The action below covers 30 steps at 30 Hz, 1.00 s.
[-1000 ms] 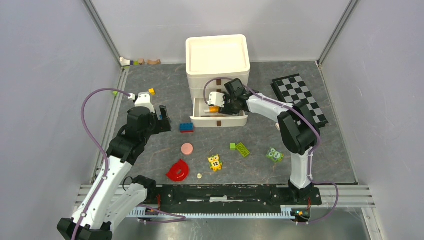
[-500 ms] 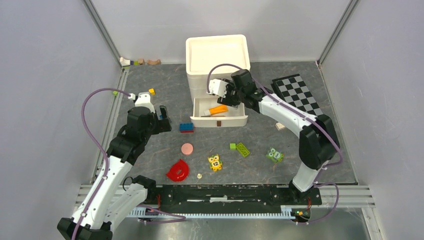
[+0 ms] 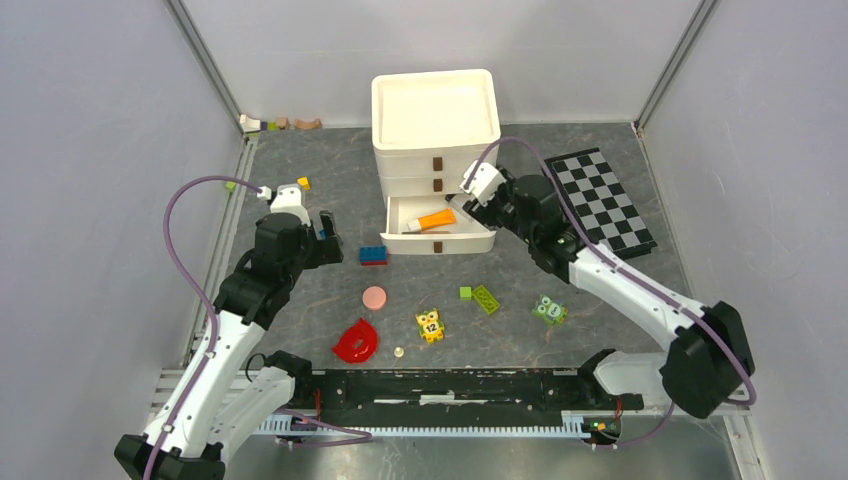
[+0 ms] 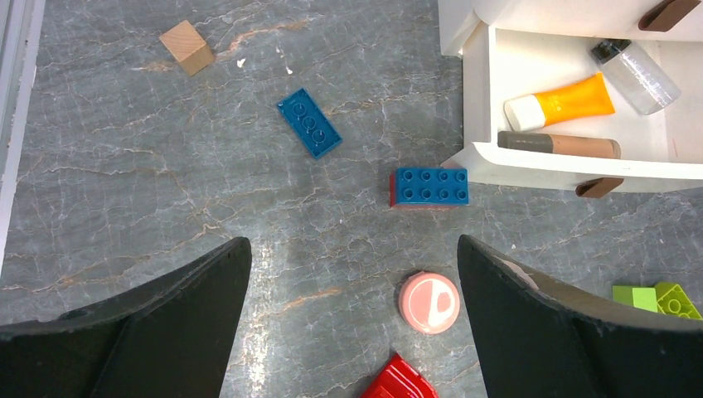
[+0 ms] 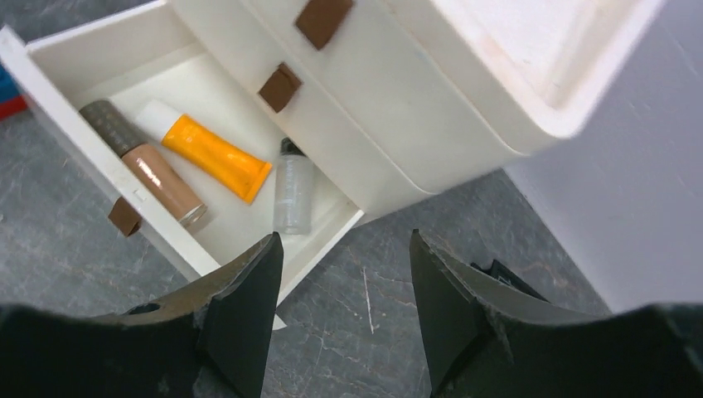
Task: Organize the makeup
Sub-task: Place the makeup in the drawer, then close the drawer in the storage box.
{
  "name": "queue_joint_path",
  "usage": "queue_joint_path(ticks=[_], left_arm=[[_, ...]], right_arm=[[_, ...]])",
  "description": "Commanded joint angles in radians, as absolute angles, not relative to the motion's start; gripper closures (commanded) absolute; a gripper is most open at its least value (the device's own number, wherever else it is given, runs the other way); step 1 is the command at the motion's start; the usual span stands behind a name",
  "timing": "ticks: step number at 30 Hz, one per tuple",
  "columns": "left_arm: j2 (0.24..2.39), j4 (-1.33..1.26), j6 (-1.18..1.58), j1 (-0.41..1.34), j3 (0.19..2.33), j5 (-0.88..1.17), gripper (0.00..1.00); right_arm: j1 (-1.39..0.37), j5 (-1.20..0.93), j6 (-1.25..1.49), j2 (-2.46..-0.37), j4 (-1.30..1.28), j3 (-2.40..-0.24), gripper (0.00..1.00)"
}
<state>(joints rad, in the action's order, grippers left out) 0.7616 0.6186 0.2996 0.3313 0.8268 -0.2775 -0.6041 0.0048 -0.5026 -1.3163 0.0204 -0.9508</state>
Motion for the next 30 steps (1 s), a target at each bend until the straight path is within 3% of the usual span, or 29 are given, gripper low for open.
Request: queue_joint_path(ticks=[1,10,14,16,23,30], left_arm=[[0.766,0.586,0.273,0.327,0.822,-0.264,0.0],[0.756,0.571,0.267,0.327,0.813,-0.242,0.0],[0.748,0.565,0.265,0.327,0.809,-0.255,0.0],[0.74,0.561,0.264,0.327,0.806,-0.256,0.0],[0.717,0.56,0.263,0.325,0.809,-0.287,0.0],[0.561,0.54,0.314,0.326,0.839,-0.285,0.0]], right_arm=[[-0.607,0.229,-0.285,-1.205,0.186,-0.883,0.36],[-0.604,0.698,-0.009,-1.073,0.09,-0.788,0.3],[-0.598,0.769,0.097,-1.033,0.029,-0.746,0.26],[-0.597,0.73,0.138,-1.011,0.028,-0.706,0.21],[-0.591,0.462,0.316,-0.985,0.185,-0.593,0.23],[-0.592,0.275,0.511,-1.064,0.363,-0.595,0.22]])
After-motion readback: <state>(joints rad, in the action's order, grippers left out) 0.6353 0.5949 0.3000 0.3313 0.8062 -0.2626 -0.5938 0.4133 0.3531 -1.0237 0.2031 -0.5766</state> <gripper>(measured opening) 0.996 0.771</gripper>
